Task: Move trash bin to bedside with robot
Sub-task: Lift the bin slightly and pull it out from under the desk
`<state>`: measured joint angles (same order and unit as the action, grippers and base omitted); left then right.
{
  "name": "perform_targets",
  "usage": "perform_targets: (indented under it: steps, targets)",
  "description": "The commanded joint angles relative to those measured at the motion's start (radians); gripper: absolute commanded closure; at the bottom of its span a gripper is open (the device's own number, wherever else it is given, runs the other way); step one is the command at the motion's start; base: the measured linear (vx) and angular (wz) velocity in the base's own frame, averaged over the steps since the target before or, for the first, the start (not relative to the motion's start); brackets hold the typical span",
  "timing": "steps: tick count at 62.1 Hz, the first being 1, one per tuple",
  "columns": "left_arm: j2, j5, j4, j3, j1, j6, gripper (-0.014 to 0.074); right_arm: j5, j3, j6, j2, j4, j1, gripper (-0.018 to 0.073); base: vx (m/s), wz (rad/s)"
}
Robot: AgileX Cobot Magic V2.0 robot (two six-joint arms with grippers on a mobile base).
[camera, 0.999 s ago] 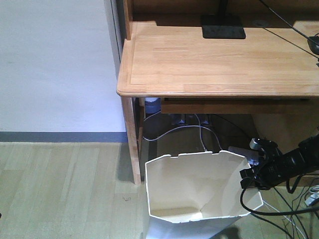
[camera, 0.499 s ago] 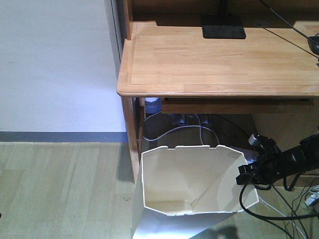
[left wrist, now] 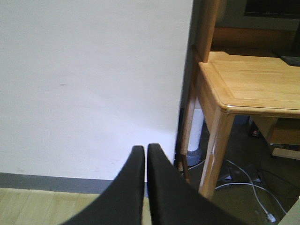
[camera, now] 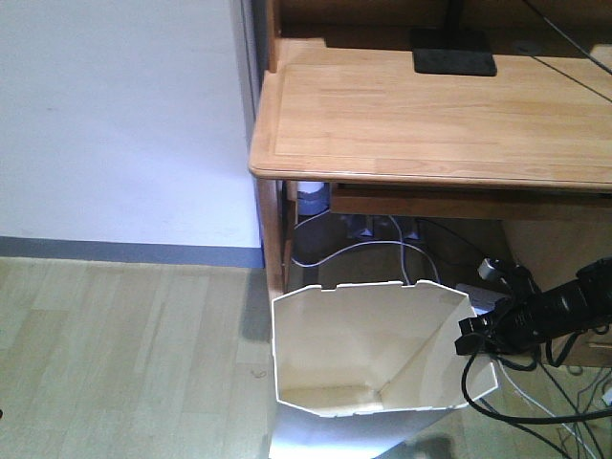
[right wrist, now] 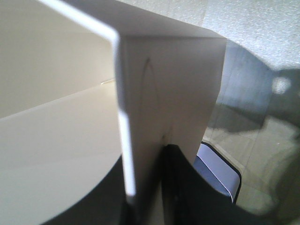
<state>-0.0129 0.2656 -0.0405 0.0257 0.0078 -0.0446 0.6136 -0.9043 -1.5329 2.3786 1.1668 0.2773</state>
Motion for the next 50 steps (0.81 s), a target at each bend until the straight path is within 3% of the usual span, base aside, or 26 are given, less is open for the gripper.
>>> perform_targets:
  steps: [1,25,50]
  targets:
    - [-0.014,-0.067,-0.004,0.019,0.0,-0.006,0.0602,0.246,-0.006,-0.001,-0.069,0.041,-0.001,0.0563,-0.07,0.21]
    - [-0.014,-0.067,-0.004,0.019,0.0,-0.006,0.0602,0.247,-0.006,-0.001,-0.069,0.041,-0.001,0.0563,-0.07,0.27]
    - [-0.014,-0.067,-0.004,0.019,0.0,-0.006,0.0602,0.246,-0.006,-0.001,-0.069,0.041,-0.001,0.0563,-0.03,0.51]
